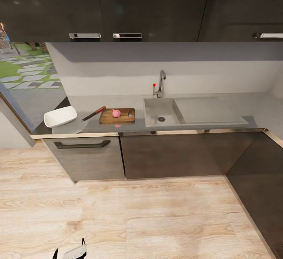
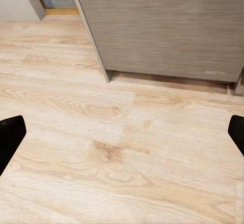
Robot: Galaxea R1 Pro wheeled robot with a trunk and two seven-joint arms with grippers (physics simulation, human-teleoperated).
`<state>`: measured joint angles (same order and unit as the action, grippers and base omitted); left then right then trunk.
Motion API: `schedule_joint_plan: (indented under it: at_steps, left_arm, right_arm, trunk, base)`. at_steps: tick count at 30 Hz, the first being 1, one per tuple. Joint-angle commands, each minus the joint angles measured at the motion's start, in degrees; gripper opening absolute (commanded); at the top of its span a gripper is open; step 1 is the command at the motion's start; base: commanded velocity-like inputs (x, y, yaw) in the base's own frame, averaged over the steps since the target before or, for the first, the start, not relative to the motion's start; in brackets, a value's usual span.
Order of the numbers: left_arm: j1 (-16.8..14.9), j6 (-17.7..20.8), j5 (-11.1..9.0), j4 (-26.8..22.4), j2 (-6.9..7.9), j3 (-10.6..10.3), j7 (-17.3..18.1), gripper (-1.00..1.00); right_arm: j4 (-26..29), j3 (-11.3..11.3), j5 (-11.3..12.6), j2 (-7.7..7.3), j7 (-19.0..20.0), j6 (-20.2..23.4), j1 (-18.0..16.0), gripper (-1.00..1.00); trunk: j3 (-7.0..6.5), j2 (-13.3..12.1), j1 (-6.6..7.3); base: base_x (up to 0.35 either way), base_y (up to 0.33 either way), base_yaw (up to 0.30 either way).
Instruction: In the kitchen, take the Vidalia onion out of the sink, dice it on the chopping board with the paring knife, put the diced onion into the bowl on the countertop, then place both the paring knife and the chopping board into the sink.
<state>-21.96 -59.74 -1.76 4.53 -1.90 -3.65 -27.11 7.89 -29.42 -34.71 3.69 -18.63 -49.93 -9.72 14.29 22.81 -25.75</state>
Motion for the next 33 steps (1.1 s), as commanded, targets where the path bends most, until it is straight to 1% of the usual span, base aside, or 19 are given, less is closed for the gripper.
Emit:
schedule_joint_plan:
  at_steps: [1, 5, 14, 21, 27, 33]
  left_arm:
    - [-0.1, -0.3, -0.2, 0.2, -0.03, -0.4, -0.2, 1.0]
    - [-0.1, -0.1, -0.2, 0.2, -0.03, -0.4, -0.3, 1.0]
    - [-0.1, 0.0, -0.2, 0.1, 0.02, -0.4, -0.3, 1.0]
    - [-0.1, 0.0, -0.2, 0.2, 0.05, -0.4, -0.3, 1.0]
    - [-0.1, 0.0, -0.2, 0.2, 0.05, -0.4, -0.3, 1.0]
    - [-0.1, 0.0, -0.2, 0.2, 0.05, -0.4, -0.3, 1.0]
  right_arm:
    - [0.0, -0.3, -0.6, 0.01, -0.4, -0.1, 0.0, 1.0]
    - [0.0, -0.3, -0.6, 0.07, -0.5, -0.1, 0.0, 1.0]
    - [0.0, -0.5, -0.5, 0.19, -0.7, -0.1, 0.0, 1.0]
    - [0.0, -0.5, -0.4, 0.19, -0.7, -0.1, 0.0, 1.0]
    - [0.0, -0.6, -0.4, 0.18, -0.7, -0.1, 0.0, 1.0]
    - [0.0, -0.6, -0.4, 0.18, -0.7, -0.1, 0.0, 1.0]
  trunk:
    - [0.1, 0.1, -0.03]
    - [0.1, 0.1, -0.03]
    - [0.12, 0.1, -0.03]
    - [0.45, 0.1, -0.03]
    - [0.73, 0.1, -0.03]
    - [0.8, 0.1, -0.03]
  base:
    - [0.0, 0.0, 0.0]
    - [0.0, 0.086, 0.0]
    - [0.002, 0.285, 0.01]
    - [0.135, 0.257, 0.208]
    - [0.063, 0.072, 0.219]
    - [0.007, 0.007, 0.053]
